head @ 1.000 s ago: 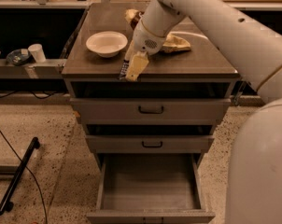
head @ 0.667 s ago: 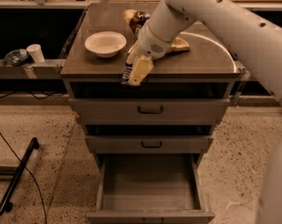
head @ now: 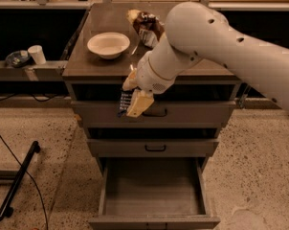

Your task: Place rxbar blueberry into bottom drawer

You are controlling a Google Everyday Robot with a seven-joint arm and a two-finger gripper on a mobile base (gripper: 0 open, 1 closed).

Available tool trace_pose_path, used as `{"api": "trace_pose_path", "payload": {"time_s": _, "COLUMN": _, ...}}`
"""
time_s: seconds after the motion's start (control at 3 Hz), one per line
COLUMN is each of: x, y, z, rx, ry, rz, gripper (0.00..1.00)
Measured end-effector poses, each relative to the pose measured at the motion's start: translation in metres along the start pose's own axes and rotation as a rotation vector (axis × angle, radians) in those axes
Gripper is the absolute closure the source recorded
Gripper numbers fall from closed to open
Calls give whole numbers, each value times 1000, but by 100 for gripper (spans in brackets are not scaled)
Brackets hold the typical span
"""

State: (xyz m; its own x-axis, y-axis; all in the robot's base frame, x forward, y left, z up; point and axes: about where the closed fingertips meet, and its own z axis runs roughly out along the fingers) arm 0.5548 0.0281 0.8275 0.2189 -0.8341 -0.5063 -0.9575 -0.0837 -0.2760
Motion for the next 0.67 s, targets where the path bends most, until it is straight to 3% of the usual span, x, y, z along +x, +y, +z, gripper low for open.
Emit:
{"api": "trace_pose_path", "payload": {"time_s": 0.33, "x": 3, "y": 7, "z": 9, "rx": -20, "ry": -5, "rz": 4, "gripper": 100}}
{"api": "trace_pose_path", "payload": {"time_s": 0.67, "x": 25, "y": 21, "z": 49, "rx": -31, "ry": -157, "rz": 29, "gripper": 100}}
